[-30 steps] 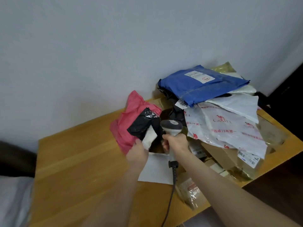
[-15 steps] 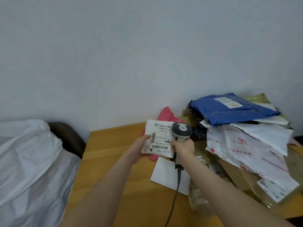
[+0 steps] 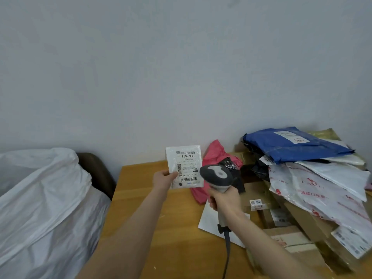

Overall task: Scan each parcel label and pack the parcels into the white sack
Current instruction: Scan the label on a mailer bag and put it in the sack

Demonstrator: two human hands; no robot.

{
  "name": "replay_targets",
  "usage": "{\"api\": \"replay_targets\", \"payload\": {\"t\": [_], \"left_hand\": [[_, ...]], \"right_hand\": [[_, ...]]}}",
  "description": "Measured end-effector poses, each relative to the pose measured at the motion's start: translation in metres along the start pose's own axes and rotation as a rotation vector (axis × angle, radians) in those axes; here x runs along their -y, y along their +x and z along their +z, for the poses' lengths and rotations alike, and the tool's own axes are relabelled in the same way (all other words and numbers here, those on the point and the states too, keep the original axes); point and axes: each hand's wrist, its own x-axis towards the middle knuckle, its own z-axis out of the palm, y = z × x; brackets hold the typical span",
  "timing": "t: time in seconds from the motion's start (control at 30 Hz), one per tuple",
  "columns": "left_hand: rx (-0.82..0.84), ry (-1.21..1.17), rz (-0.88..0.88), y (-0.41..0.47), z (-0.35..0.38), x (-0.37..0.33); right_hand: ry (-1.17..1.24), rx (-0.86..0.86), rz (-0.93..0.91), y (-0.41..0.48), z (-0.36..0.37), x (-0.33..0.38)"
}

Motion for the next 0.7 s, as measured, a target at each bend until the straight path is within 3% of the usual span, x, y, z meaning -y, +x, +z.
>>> {"api": "replay_targets", "payload": {"t": [0.53,0.7], "left_hand": [[-0.117,-0.018,-0.001,0.020,-0.027,0.003],[-0.140,-0.017,0.015,0.019,-0.032,0.002]], "right_hand": [[-0.213,0.089,-0.042,-0.043,0.040,-0.007],[-0.181,0.114,-0.016,-0.044,0.043,-0.008]]}}
